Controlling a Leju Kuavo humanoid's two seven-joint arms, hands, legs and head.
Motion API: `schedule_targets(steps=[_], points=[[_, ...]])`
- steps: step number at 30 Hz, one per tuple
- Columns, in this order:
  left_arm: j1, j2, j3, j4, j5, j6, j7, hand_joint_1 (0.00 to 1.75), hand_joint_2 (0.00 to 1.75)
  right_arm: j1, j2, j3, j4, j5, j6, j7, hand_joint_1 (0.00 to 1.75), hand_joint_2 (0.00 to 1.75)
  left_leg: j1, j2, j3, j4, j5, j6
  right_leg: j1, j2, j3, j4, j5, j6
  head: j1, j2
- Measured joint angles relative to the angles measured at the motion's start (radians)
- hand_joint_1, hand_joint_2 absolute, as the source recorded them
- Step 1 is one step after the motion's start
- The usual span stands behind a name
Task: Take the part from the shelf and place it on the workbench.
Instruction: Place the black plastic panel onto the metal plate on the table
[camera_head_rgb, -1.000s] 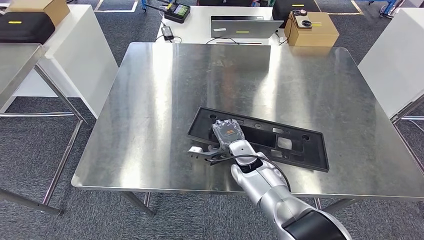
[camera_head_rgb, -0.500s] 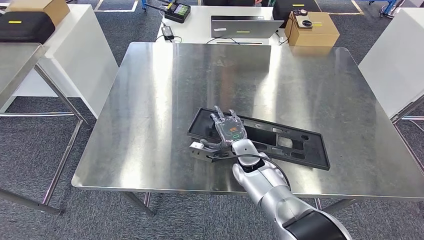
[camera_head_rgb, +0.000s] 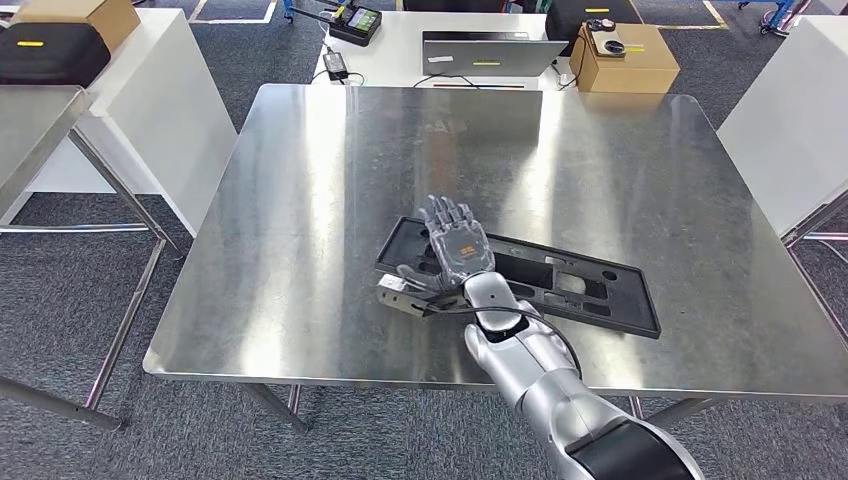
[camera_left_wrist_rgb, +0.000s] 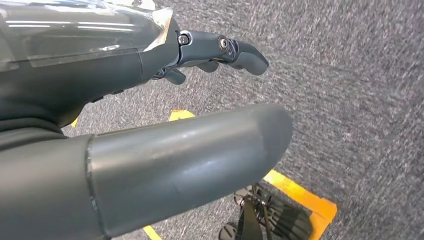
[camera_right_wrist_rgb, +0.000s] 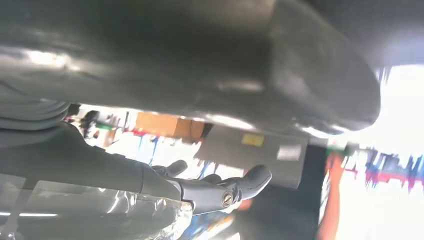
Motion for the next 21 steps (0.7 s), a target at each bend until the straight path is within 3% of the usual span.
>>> schedule_targets(steps=[5, 12, 14, 15, 18, 21], points=[[0.002, -0.009, 0.008, 0.000, -0.009, 0.035, -0.013, 0.00, 0.00, -0.045, -0.050, 0.062, -0.160, 0.004, -0.123, 0.212, 0.00, 0.00, -0.001, 0.000, 0.000, 0.000, 0.001, 0.001, 0.000, 0.000, 0.000, 0.000, 0.000, 0.000, 0.000, 0.000], [0.007, -0.005, 0.011, -0.004, -0.075, 0.013, -0.040, 0.00, 0.00, -0.002, -0.250, 0.106, -0.738, 0.005, -0.056, 0.390, 0.00, 0.00, -0.002, -0.002, -0.001, 0.001, 0.000, 0.002, -0.001, -0.002, 0.000, -0.001, 0.000, 0.000, 0.000, 0.000], [0.007, -0.001, 0.011, -0.007, -0.093, 0.006, -0.044, 0.00, 0.00, 0.065, -0.276, 0.071, -0.911, -0.003, -0.118, 0.329, 0.00, 0.00, -0.002, -0.001, -0.001, 0.000, -0.002, 0.003, -0.001, -0.002, 0.000, -0.001, 0.000, 0.000, 0.000, 0.000], [0.007, 0.002, 0.011, -0.008, -0.099, 0.005, -0.046, 0.00, 0.00, 0.110, -0.272, 0.035, -0.995, -0.026, -0.158, 0.256, 0.00, 0.00, -0.002, -0.001, 0.000, 0.000, -0.003, 0.003, -0.001, -0.002, 0.000, -0.001, -0.001, 0.001, 0.000, 0.000], [0.007, 0.008, 0.011, -0.009, -0.116, 0.005, -0.053, 0.00, 0.00, 0.255, -0.233, -0.098, -1.222, -0.207, -0.252, 0.004, 0.00, 0.00, -0.002, -0.002, 0.001, 0.000, -0.005, 0.003, -0.001, -0.003, 0.002, -0.001, -0.005, 0.001, 0.000, 0.000], [0.010, 0.010, 0.011, -0.009, -0.125, 0.007, -0.055, 0.00, 0.00, 0.364, -0.196, -0.195, -1.370, -0.340, -0.277, -0.124, 0.00, 0.00, -0.002, -0.001, 0.002, 0.000, -0.006, 0.002, -0.001, -0.002, 0.003, -0.001, -0.006, -0.001, 0.000, 0.000]])
